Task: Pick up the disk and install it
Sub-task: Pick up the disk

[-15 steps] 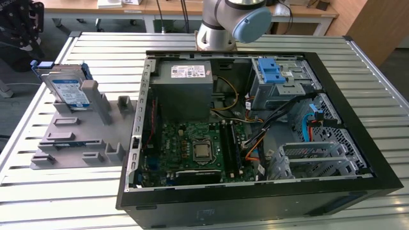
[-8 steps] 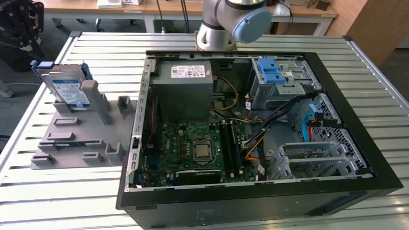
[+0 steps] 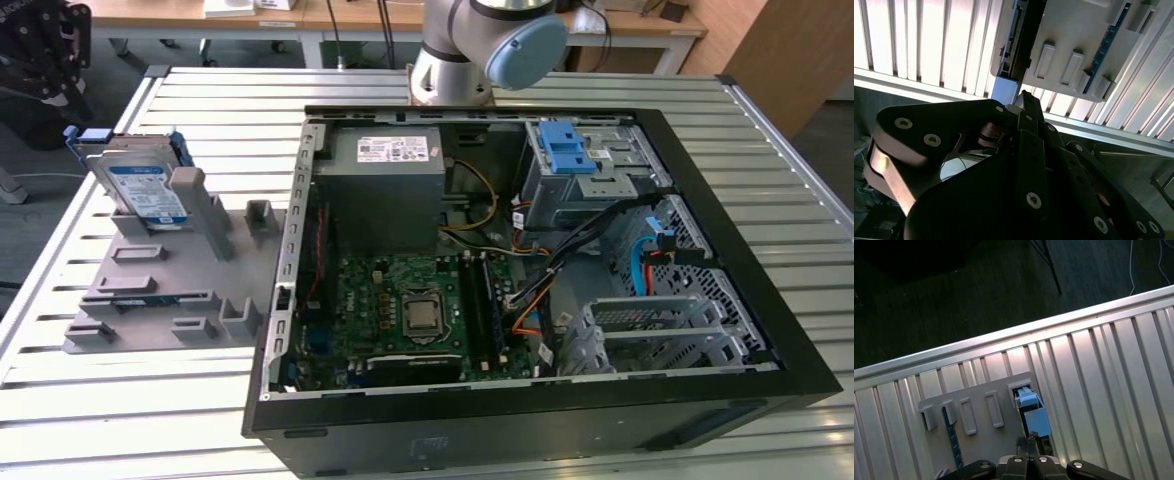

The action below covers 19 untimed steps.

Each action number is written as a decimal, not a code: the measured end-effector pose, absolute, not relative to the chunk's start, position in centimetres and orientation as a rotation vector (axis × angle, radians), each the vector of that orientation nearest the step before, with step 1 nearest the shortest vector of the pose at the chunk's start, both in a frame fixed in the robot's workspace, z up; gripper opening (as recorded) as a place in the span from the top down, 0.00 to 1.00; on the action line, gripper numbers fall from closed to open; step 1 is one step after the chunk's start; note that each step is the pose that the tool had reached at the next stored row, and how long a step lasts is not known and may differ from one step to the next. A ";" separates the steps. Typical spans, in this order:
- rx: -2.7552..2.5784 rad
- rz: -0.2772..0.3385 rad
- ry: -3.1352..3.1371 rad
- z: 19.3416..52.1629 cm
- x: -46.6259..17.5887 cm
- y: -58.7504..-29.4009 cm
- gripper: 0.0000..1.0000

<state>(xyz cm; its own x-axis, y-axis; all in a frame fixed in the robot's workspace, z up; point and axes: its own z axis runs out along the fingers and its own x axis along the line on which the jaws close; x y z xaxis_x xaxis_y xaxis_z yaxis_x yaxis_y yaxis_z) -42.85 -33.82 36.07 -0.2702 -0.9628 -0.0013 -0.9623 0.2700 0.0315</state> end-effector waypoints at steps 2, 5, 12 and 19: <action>1.895 -0.040 -2.483 36.1 -42.9 -33.8 0.89; 1.910 -0.040 -2.471 36.1 -42.9 -33.8 0.89; 1.943 -0.040 -2.445 36.1 -42.9 -33.8 0.89; 2.014 -0.037 -2.388 36.0 -42.9 -33.8 0.89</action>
